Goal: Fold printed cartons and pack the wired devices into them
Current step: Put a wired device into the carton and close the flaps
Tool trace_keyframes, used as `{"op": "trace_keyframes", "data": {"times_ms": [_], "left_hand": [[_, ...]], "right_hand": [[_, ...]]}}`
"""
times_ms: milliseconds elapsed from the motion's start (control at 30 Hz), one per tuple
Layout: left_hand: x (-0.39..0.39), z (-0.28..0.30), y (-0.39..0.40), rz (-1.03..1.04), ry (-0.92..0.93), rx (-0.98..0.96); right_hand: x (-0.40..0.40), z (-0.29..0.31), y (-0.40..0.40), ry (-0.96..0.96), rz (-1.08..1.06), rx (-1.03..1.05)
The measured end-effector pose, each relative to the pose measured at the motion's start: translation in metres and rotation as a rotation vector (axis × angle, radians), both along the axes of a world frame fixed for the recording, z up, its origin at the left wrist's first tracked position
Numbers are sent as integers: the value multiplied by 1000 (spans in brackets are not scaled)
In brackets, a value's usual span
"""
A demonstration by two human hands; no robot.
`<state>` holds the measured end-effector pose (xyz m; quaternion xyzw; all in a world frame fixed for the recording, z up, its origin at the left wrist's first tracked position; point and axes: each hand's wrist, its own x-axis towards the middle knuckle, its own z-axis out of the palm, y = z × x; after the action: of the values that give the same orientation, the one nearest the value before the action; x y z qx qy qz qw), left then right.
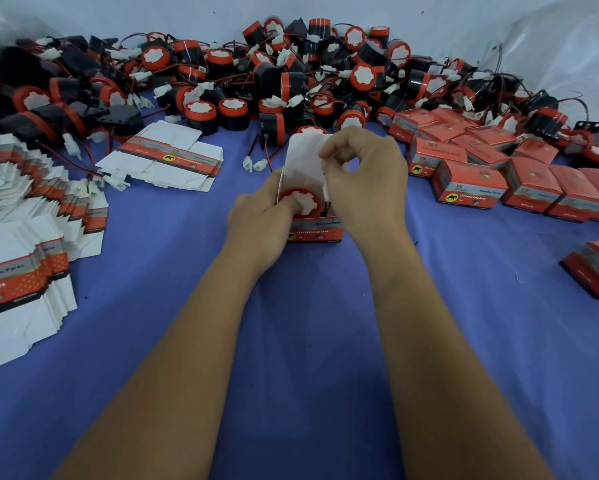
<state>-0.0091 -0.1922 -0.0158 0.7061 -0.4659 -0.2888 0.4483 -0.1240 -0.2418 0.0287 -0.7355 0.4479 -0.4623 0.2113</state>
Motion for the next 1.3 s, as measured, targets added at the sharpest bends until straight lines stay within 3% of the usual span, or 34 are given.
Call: {"op": "trace_keyframes", "data": {"times_ms": [133, 267, 433, 500, 600, 700, 833, 1033, 1300], "left_hand": [[0, -1, -1, 26, 41, 2], [1, -4, -3, 25, 43, -3], [1, -4, -1, 51, 60, -20], [1, -4, 0, 53, 51, -26], [1, -5, -1, 50, 23, -35], [1, -5, -1, 50, 11, -35], [1, -4, 0, 41, -14, -48], [2, -5, -1, 55, -28, -45], [1, -6, 1, 137, -48, -72]], "right_hand": [[-6, -8, -9, 82, -27, -96], [-10, -14, -12, 342, 20, -178], [-10, -12, -11, 474, 98, -162], [-10, -8, -10, 415, 144, -53], [-11, 1, -8, 171, 162, 115], [-14, 1, -7, -36, 183, 186], [-8, -10, -6, -167, 135, 191], [-5, -21, -6, -2, 42, -30], [-21, -18, -9, 351, 161, -158]]}}
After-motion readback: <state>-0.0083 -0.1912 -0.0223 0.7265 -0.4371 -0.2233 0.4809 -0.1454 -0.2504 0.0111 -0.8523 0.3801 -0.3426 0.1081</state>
